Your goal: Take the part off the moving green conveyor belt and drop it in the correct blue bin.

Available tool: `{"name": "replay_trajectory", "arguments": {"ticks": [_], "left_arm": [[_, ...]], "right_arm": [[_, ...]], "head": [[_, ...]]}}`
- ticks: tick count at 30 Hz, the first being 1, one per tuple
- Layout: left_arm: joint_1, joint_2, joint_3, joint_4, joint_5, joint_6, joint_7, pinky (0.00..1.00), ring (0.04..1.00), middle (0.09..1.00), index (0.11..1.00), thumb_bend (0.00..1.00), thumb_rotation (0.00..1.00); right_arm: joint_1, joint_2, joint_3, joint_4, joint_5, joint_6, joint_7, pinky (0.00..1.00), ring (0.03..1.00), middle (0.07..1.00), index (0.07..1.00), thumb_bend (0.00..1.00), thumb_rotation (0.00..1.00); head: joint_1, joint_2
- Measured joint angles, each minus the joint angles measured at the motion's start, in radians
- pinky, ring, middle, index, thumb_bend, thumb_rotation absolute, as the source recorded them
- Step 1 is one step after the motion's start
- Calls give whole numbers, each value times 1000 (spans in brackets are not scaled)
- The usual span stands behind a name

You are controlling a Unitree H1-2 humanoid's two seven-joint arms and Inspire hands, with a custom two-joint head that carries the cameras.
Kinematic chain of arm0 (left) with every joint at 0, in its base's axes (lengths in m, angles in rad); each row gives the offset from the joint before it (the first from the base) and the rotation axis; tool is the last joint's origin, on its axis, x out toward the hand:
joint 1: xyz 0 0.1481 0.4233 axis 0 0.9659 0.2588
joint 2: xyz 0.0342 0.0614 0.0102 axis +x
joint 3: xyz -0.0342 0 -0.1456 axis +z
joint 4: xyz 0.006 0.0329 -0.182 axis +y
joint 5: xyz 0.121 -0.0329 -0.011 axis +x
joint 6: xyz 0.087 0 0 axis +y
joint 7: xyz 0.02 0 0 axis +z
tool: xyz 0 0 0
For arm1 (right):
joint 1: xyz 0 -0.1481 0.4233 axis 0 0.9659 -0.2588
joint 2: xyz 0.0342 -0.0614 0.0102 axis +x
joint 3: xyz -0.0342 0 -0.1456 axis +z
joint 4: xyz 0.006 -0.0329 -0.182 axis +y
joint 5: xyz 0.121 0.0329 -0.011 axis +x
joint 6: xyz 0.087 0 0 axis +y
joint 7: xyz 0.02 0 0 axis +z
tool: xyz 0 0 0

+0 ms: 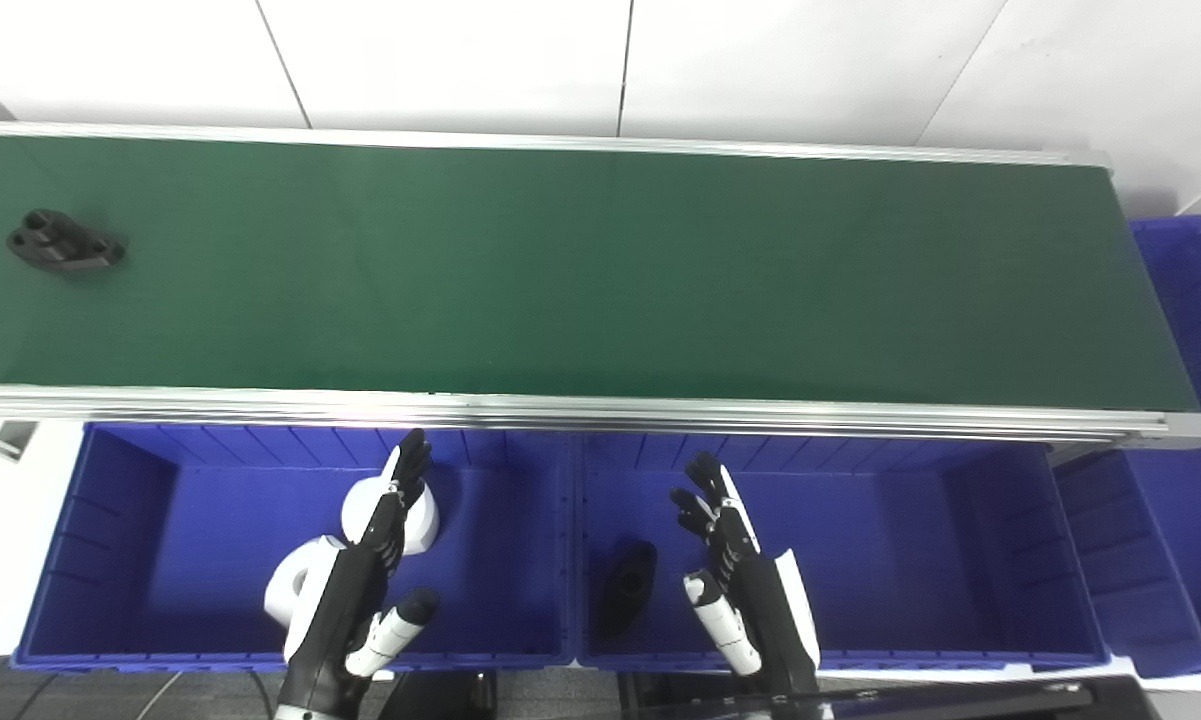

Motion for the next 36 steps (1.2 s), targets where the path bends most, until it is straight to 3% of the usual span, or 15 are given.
{"name": "replay_trajectory", "arguments": {"ticks": [36], "left_arm": [[-1,2,-1,1,-2,0,-1,1000,1000,1000,1000,917,886]], "right_arm": [[1,3,3,0,-1,0,2,898,901,960,983,805,893]], "head": [[-2,0]]}}
